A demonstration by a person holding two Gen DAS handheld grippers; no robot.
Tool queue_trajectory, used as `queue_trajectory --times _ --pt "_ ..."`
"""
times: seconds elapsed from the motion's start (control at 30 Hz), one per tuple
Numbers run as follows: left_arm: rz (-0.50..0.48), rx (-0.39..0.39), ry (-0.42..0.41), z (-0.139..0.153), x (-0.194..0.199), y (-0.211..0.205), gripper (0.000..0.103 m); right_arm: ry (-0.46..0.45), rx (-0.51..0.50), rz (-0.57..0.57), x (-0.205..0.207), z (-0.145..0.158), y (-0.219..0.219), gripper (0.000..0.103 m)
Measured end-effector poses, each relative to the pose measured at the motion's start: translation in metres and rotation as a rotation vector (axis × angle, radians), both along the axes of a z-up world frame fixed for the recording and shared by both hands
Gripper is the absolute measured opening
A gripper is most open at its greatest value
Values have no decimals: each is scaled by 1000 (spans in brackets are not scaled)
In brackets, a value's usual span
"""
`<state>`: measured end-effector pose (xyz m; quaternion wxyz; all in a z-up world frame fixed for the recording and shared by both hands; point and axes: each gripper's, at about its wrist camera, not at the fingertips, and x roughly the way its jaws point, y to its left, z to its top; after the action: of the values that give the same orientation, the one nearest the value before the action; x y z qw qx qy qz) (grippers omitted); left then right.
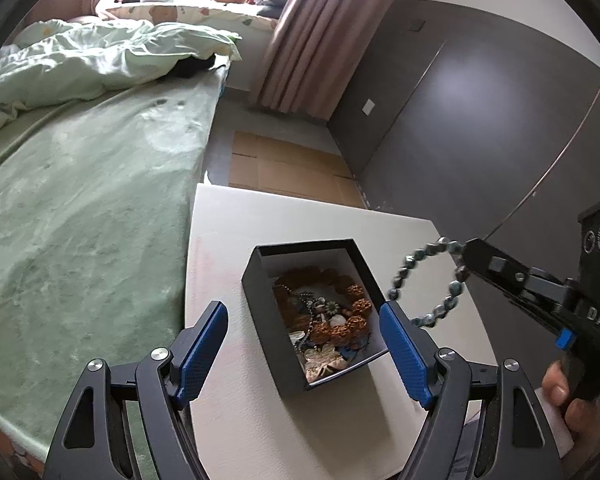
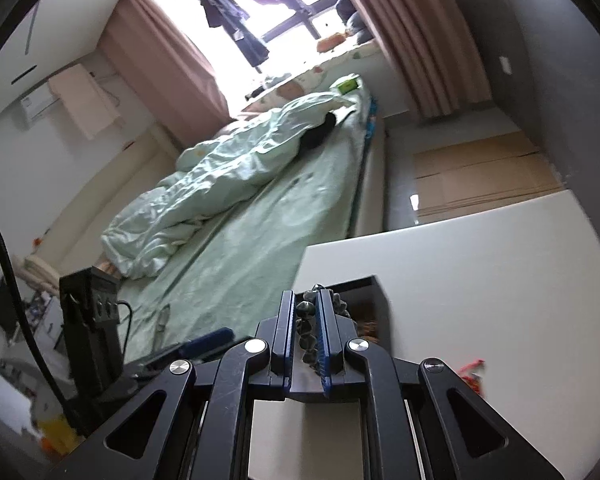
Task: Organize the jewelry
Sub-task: 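Drop the charm and stone bracelet into the black box, opening both grippers, then grasp the red-string bracelet with the right gripper and lift it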
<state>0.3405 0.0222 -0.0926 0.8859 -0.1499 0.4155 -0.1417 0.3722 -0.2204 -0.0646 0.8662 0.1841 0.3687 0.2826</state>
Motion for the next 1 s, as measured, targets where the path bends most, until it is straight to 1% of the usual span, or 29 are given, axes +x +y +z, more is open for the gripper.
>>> queue_trajectory --times 0.03,0.07,0.1,0.13,0.17,0.27,0.33,0.43,0.53,0.63,0.73,0.87,1.0 --pt "0 0 1 0 -1 0 79 13 -7 6 3 -2 3 13" --pt "-4 -3 0 1 -1 0 79 26 -15 6 5 -3 4 17" --pt "-9 -7 -1 2 -2 0 79 37 -19 4 5 -4 3 32" --pt "-14 -9 -2 3 -3 -1 80 40 -17 -4 4 -5 -1 51" --pt "-17 -9 -4 4 -3 -2 81 32 -13 -27 2 -3 -8 56" --pt "-31 -10 -11 7 -6 -9 83 16 7 -75 -6 0 -31 57" --pt "-44 -7 -12 7 -7 -15 83 27 34 -100 -10 -2 -48 57" --pt "-64 0 -15 7 -10 -26 83 50 36 -150 -16 -7 -73 57" --pt "-82 3 -12 7 -12 -39 83 66 40 -164 -19 -9 -89 57" --pt "-98 9 -7 5 -13 -50 83 89 7 -171 -21 -14 -99 57" --pt "-105 25 -5 3 -15 -57 83 126 -45 -154 -21 -23 -101 57" --pt "-111 35 -6 2 -17 -65 83 214 -97 -98 -15 -45 -97 57" --pt "-102 44 -1 -2 -21 -70 83 247 -163 -64 -15 -61 -89 57"
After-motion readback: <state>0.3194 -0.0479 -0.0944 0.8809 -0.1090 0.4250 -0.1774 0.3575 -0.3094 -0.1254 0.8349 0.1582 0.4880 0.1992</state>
